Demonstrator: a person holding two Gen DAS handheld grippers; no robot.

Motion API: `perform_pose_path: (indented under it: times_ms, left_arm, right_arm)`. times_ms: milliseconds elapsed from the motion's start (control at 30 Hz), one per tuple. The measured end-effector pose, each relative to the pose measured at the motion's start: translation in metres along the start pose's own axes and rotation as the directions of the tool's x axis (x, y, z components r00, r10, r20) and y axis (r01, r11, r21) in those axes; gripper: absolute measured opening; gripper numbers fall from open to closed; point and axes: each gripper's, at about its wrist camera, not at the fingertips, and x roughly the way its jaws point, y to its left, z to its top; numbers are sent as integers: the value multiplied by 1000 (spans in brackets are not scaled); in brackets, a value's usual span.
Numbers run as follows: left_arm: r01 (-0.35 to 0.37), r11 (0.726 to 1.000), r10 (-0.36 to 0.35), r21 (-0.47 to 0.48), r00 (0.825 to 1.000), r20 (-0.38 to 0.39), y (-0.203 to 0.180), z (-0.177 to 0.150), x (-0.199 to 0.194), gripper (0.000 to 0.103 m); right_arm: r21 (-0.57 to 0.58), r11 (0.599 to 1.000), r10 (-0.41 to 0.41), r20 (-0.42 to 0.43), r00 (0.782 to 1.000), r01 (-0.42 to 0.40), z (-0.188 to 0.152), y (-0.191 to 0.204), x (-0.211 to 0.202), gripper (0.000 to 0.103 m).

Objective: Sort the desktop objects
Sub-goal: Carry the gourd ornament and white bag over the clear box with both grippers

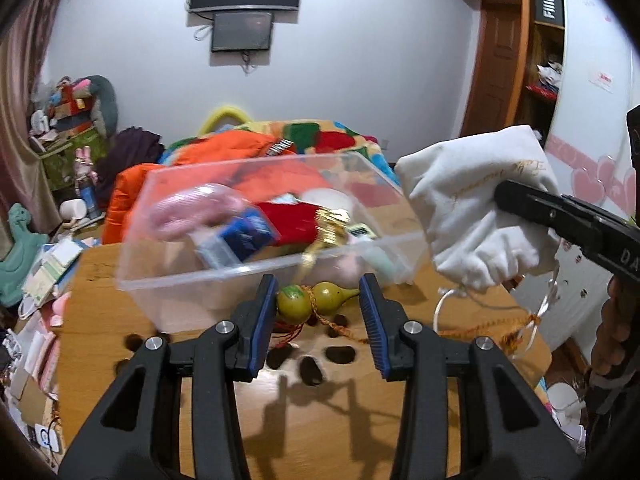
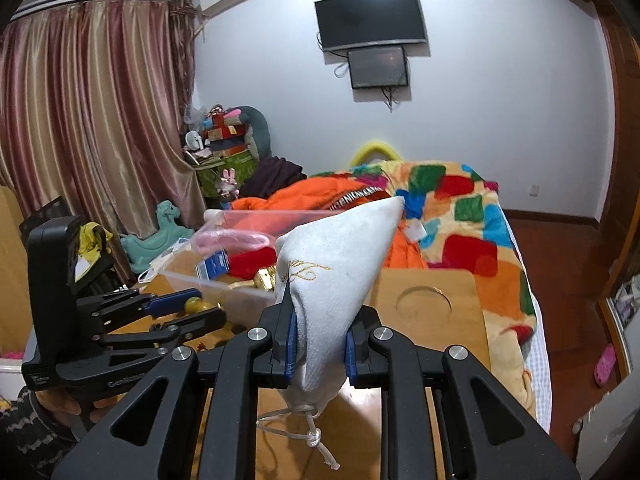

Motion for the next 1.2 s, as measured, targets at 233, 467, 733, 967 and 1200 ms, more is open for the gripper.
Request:
perform_pose_path:
  times_ms: [233, 467, 733, 967, 1200]
  left_arm:
    - [-44, 998, 46, -51, 998, 44, 34, 14, -13, 41]
    - [-63, 996, 66, -67, 996, 54, 50, 29, -4, 41]
    - [-59, 996, 60, -63, 998, 24, 62, 42, 27, 41]
    - [-61, 995, 61, -79, 998, -1, 69, 40, 48, 41]
    - [-72, 997, 73, -20, 997, 12, 59, 42, 54, 41]
  right_arm:
    - [-21, 1000, 16, 36, 999, -16, 29, 12, 25, 16]
    - [-39, 998, 40, 31, 999, -39, 47, 21, 53, 16]
    - [-38, 998, 40, -17, 999, -40, 49, 15, 92, 16]
    - [-15, 999, 42, -74, 996, -44, 41, 6, 121, 16]
    - [-4, 1000, 26, -80, 996, -26, 37, 3, 137, 21]
